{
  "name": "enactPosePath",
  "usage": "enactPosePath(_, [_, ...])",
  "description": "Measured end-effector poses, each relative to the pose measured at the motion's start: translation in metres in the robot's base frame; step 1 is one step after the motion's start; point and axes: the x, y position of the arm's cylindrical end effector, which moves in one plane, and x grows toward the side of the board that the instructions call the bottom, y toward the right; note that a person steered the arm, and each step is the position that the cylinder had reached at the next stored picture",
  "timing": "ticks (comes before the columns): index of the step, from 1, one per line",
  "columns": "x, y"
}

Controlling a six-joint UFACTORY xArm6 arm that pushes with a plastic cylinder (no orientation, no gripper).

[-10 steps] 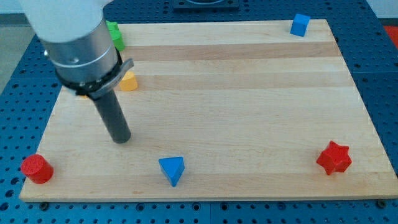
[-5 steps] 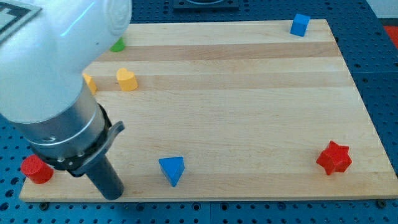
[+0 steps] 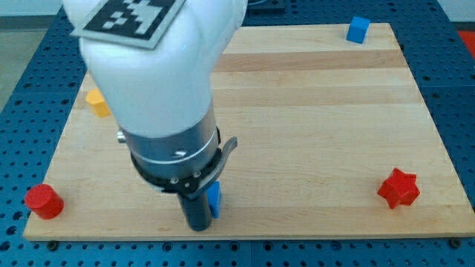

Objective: Move the triangle to the center of the board

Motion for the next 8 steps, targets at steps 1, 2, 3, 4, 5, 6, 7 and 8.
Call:
enactPosePath(1, [-0.014, 0.0])
enactPosePath(2, [-0.02, 0.0])
enactPosePath(3, [-0.02, 0.014])
enactPosePath(4, [-0.023, 0.025])
enactPosePath(5, [-0.039, 0.032])
enactPosePath(6, [-0.048, 0.036])
enactPosePath(7, [-0.061, 0.042])
enactPosePath(8, [-0.061, 0.059])
